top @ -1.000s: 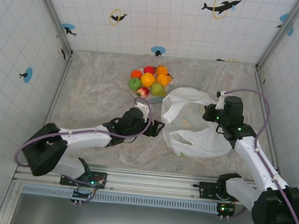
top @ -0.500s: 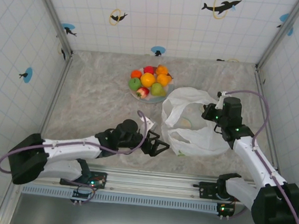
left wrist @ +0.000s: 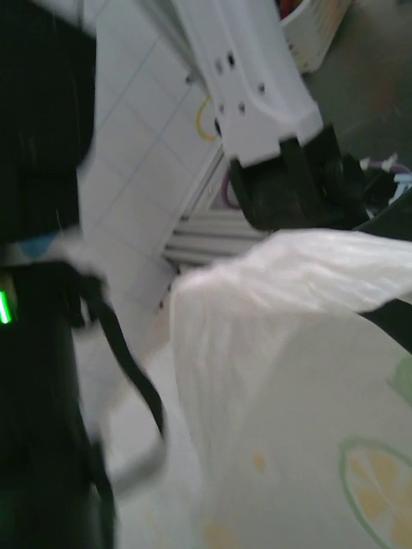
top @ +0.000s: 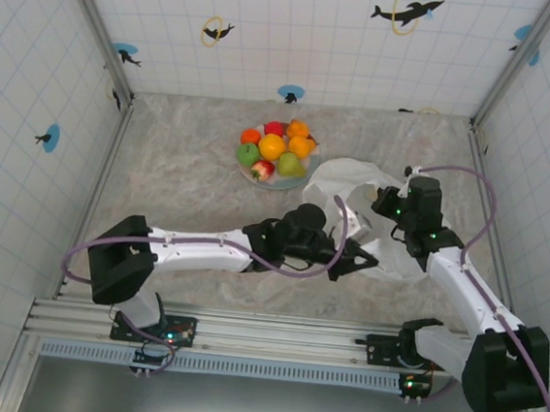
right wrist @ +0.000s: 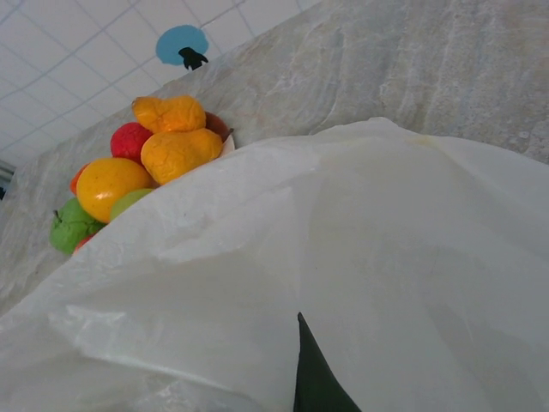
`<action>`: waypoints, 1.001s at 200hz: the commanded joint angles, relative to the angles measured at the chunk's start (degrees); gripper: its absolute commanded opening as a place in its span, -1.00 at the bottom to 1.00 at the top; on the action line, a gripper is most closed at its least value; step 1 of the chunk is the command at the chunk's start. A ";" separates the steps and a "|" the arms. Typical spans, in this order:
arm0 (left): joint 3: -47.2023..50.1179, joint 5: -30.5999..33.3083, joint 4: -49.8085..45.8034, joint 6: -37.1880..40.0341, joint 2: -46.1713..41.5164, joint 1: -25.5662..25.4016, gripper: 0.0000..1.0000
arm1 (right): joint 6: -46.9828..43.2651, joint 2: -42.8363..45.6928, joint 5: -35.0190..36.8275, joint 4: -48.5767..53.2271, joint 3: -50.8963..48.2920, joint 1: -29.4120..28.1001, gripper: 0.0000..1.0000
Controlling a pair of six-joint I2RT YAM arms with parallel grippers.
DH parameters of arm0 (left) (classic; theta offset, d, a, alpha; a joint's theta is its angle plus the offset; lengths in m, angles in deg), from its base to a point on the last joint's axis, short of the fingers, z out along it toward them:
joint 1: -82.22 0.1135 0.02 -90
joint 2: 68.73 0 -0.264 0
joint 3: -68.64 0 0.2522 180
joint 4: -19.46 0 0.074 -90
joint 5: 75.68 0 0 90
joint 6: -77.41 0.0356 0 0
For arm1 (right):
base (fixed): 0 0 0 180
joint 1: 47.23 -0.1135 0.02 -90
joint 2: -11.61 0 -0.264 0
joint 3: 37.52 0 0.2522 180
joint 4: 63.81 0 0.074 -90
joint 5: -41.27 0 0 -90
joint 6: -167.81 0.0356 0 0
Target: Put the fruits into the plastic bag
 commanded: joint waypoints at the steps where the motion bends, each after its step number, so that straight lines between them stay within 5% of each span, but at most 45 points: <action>1: -2.83 -4.73 -6.44 9.49 1.22 -0.88 -0.92 | 3.12 -1.09 2.59 -4.17 -0.65 0.02 -1.00; 36: -0.40 -5.39 -6.85 13.98 -1.66 -0.79 -0.76 | 3.84 -1.44 1.37 -4.34 -1.65 1.56 -1.00; 73: 2.51 -1.55 -8.45 13.31 -5.79 1.75 0.22 | 2.08 -0.03 -1.84 -3.35 -1.40 4.74 -1.00; 97: 7.12 -0.80 -7.40 10.76 -11.02 5.00 0.54 | 0.14 0.71 -4.95 -0.68 -0.87 7.56 -1.00; 163: 16.21 -1.57 -8.75 3.44 -26.22 15.11 0.76 | 6.07 4.27 -7.39 -8.44 -6.58 10.83 -1.00; 200: 17.29 9.79 -12.37 -5.34 -28.15 26.87 0.85 | 11.09 2.49 -7.95 -13.09 -7.35 10.40 -1.00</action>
